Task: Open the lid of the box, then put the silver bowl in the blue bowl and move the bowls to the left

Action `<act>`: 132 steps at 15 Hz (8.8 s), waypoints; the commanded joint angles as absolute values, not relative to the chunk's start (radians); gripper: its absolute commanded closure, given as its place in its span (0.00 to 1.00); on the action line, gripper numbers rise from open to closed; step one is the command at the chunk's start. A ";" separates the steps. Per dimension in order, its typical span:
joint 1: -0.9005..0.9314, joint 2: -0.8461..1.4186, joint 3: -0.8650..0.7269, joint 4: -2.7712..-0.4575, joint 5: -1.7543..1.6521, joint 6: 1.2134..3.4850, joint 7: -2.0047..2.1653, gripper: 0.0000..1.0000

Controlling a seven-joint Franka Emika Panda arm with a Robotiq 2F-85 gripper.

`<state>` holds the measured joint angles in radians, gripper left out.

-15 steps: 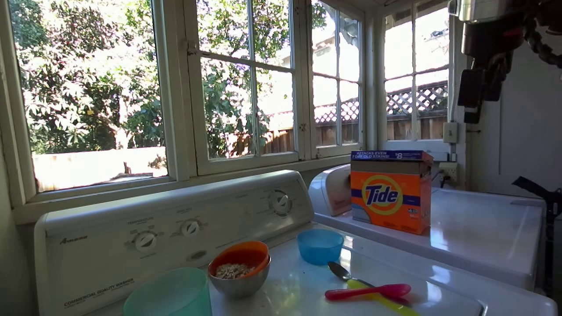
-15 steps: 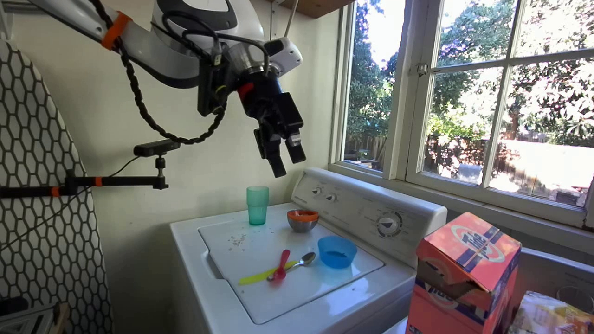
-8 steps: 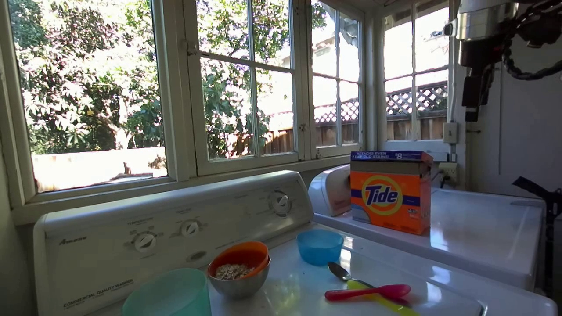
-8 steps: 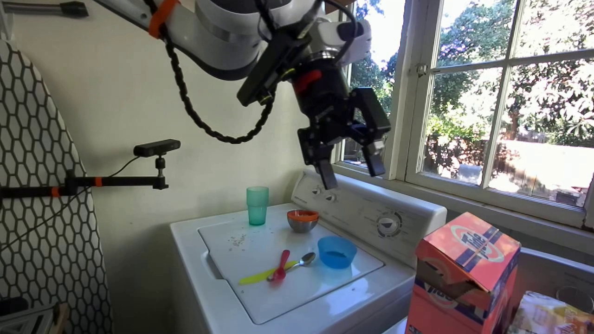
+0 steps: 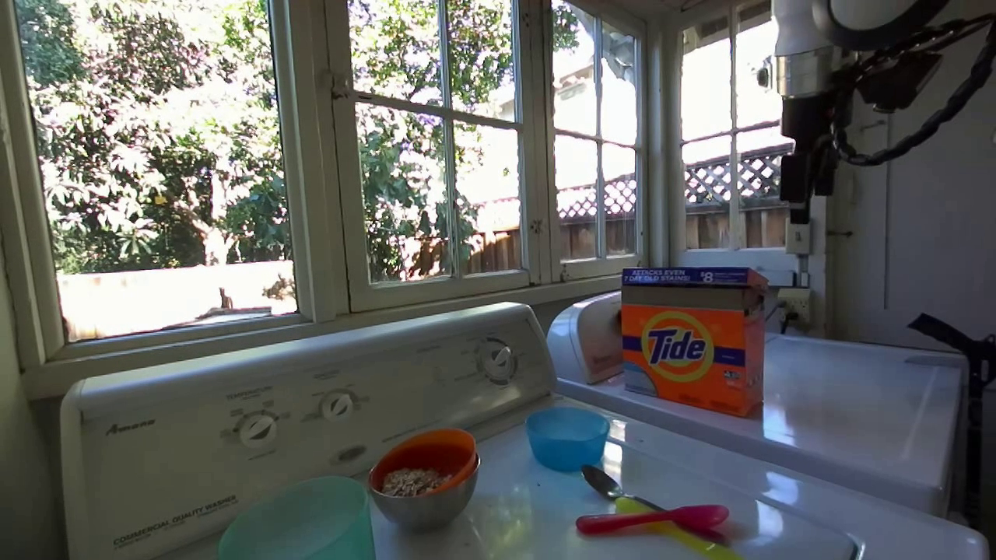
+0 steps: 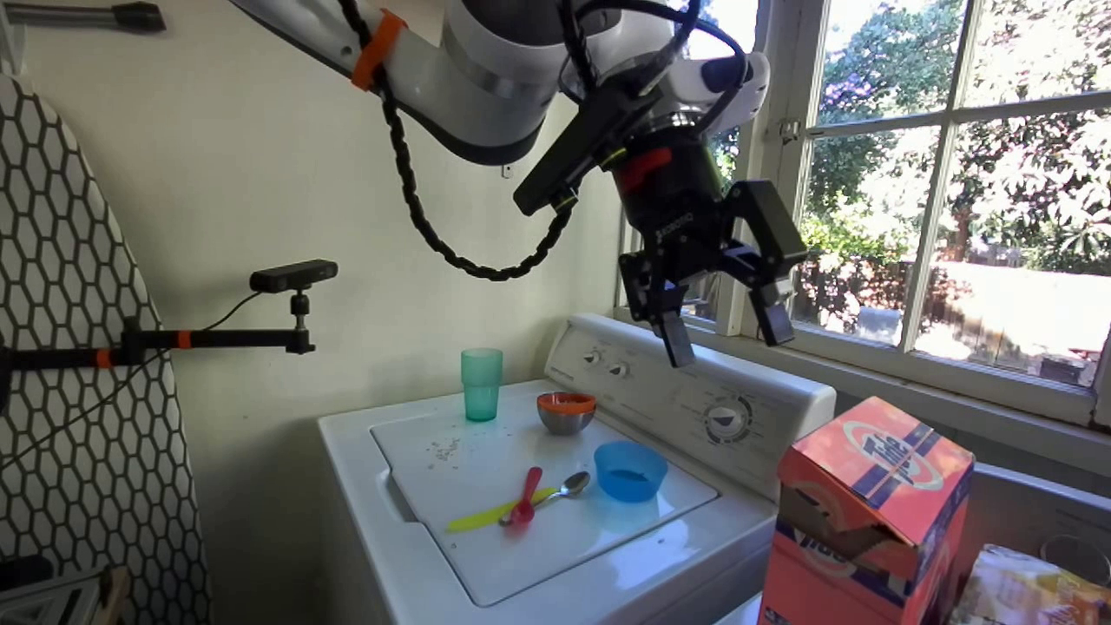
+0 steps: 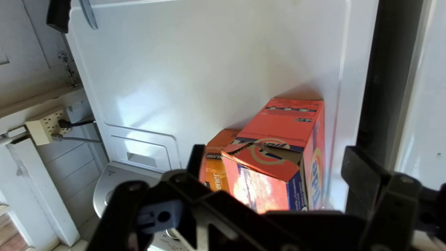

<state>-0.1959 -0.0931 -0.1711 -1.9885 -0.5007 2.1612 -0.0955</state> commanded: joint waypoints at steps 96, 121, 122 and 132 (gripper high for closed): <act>-0.173 0.489 -0.078 -1.224 -0.588 2.008 0.116 0.00; -0.127 0.423 0.070 -1.662 -0.001 2.156 -0.435 0.00; -0.117 0.440 0.059 -1.635 0.016 2.142 -0.351 0.00; -0.072 0.464 0.034 -1.611 0.179 2.138 0.113 0.00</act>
<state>-0.0916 0.4486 0.0566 -1.6399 0.1154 2.1567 0.0082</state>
